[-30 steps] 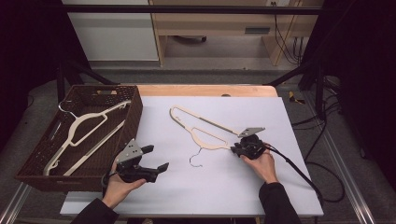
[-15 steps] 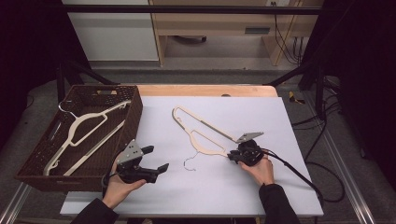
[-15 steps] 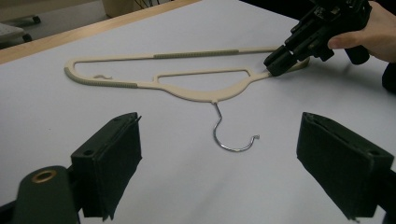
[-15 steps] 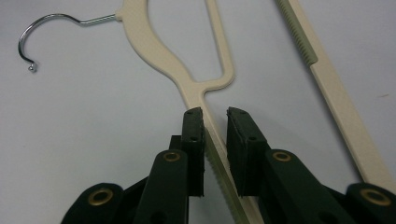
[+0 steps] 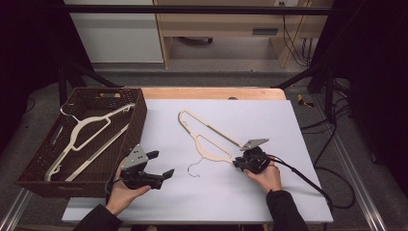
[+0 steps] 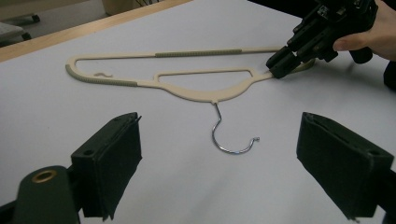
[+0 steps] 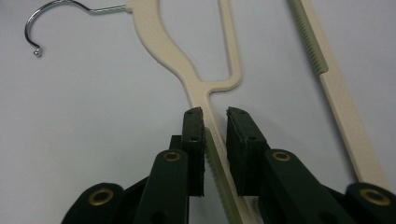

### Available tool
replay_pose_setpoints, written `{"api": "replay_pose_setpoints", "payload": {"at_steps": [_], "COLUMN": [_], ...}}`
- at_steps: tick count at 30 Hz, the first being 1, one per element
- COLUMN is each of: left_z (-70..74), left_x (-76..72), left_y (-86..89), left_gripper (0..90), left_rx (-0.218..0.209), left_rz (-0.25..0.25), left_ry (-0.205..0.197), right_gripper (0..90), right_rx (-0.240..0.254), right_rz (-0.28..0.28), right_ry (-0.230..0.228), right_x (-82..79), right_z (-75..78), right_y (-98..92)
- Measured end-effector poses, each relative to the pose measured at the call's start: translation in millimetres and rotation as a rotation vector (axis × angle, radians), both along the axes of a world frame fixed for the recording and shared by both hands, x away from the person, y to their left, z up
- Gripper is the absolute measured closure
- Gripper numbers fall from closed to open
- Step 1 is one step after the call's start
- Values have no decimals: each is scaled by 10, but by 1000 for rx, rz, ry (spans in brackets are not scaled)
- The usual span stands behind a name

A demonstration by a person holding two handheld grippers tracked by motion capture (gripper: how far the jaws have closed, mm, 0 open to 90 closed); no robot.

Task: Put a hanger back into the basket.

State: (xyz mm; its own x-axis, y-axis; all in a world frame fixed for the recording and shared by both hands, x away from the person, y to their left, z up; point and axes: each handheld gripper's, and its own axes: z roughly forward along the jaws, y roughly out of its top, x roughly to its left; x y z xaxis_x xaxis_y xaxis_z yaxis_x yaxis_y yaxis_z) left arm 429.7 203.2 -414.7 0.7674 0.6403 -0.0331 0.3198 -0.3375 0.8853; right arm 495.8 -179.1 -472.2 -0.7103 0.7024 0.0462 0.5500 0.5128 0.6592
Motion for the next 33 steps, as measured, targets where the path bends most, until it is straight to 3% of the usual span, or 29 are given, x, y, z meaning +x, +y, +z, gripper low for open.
{"api": "replay_pose_setpoints", "payload": {"at_steps": [5, 9, 13, 17, 18, 21, 24, 25, 27, 33], "left_z": [-5, -12, -13, -21, -23, -31, -35, -35, -36, -22], "left_x": [-2, -6, -5, -5, -5, 0, 5, 10, 23, 88], "left_y": [1, -7, -3, -12, -15, -25, -45, -54, -84, -204], "left_gripper": [136, 136, 136, 136, 136, 135, 136, 136, 136, 144], "left_rx": [1, 8, 5, 10, 10, 14, 15, 20, 22, 46], "left_rz": [1, -3, -2, -6, -6, -8, -10, -12, -13, -13], "left_ry": [3, 5, 7, 9, 10, 14, 18, 18, 21, 24], "right_gripper": [790, 775, 704, 705, 709, 776, 783, 788, 789, 795], "right_rx": [50, 40, 27, 15, 18, -15, -11, -18, -18, 21], "right_rz": [-7, 0, 18, 21, 35, 46, 38, 65, 67, 78], "right_ry": [43, 13, -4, 20, 3, 3, 24, -1, -6, 1], "right_x": [-110, -157, -208, -247, -251, -255, -248, -251, -252, -276], "right_z": [5, -9, 29, -9, -19, -5, 2, -3, -5, 72], "right_y": [114, 130, 85, 17, 0, 2, 6, 0, 0, -12]}}
